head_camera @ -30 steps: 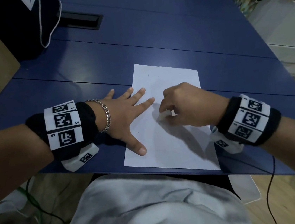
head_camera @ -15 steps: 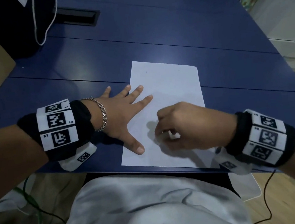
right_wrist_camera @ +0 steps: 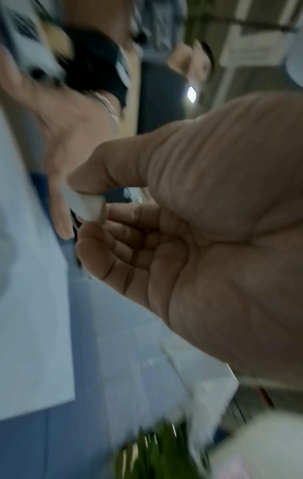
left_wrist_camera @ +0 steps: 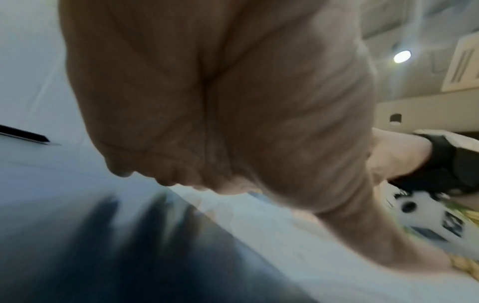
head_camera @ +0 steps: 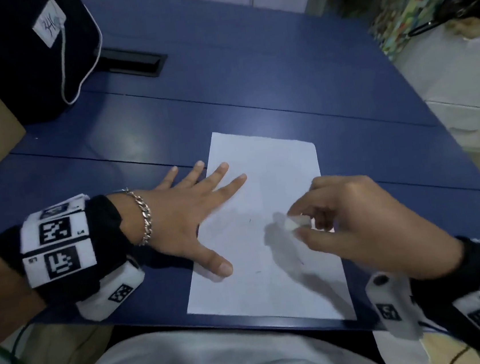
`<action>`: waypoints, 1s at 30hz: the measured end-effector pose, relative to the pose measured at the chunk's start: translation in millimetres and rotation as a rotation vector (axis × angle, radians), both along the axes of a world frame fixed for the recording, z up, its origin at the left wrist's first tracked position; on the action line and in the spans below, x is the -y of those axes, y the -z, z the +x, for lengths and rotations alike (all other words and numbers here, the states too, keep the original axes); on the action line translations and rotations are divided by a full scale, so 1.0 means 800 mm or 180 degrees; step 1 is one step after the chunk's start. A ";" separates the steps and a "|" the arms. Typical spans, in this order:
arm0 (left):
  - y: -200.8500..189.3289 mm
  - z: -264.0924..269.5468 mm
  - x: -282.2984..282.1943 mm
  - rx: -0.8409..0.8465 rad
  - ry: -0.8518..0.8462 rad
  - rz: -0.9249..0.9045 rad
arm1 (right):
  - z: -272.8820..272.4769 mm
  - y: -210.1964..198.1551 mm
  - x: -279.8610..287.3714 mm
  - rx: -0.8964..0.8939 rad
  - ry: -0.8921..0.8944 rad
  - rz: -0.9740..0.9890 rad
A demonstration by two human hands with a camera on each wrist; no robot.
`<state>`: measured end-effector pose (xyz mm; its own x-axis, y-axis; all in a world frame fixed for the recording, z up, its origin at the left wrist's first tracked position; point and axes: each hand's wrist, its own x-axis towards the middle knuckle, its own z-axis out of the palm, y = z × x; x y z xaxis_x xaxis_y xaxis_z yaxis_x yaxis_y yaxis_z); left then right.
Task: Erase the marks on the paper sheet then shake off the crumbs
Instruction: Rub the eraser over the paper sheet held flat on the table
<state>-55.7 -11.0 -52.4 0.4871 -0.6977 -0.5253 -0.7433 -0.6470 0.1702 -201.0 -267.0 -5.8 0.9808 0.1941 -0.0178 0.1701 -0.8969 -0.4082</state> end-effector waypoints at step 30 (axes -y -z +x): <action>0.008 -0.014 -0.042 0.0085 0.0225 0.0479 | -0.049 0.008 -0.003 0.0061 0.0824 0.0583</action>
